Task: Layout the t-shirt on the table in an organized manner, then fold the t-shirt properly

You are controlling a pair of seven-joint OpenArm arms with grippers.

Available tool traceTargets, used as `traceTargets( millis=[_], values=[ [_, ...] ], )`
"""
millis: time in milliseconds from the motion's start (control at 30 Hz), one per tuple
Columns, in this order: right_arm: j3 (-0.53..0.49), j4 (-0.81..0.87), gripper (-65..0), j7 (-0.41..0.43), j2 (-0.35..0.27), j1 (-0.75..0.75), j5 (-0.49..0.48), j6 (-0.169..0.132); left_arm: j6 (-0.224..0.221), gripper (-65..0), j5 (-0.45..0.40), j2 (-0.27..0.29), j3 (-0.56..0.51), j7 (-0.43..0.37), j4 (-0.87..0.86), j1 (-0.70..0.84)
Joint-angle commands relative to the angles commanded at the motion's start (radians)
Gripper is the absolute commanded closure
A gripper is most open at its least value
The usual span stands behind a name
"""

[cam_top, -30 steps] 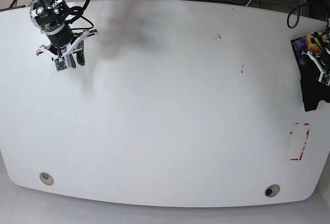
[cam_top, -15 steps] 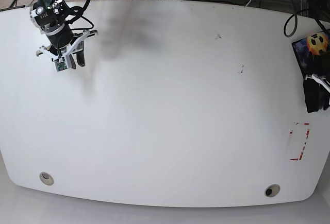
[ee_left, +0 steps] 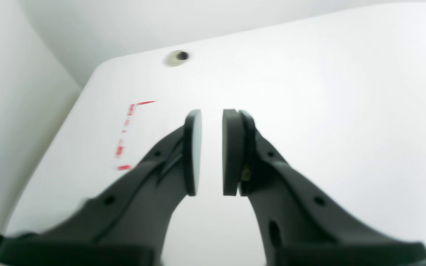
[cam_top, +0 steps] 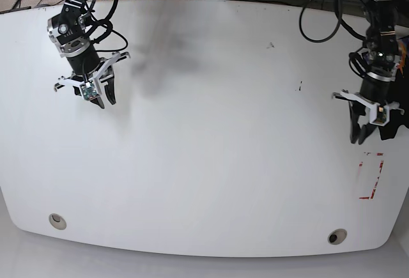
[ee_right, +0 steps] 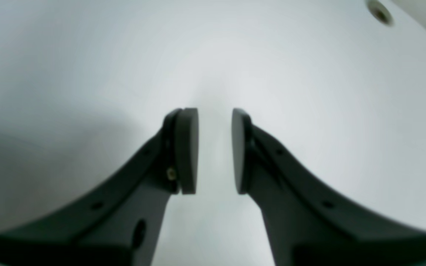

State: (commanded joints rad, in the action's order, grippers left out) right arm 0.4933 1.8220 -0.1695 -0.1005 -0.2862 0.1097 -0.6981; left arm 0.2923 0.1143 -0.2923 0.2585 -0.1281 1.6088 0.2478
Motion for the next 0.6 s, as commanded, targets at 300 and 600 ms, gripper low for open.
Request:
traceTargets(
  millis=[300, 600],
  values=[
    [0.048, -0.023, -14.7, 0.172, 0.002, -0.181, -0.087, 0.000, 0.000, -7.9, -0.051, 0.166, -0.005, 0.000, 0.123, 0.212],
    [0.060, 0.049, -14.6, 0.172, 0.002, -0.470, -0.324, 0.000, 0.000, -7.9, -0.049, 0.265, -0.021, 0.000, 0.298, 0.552]
  ],
)
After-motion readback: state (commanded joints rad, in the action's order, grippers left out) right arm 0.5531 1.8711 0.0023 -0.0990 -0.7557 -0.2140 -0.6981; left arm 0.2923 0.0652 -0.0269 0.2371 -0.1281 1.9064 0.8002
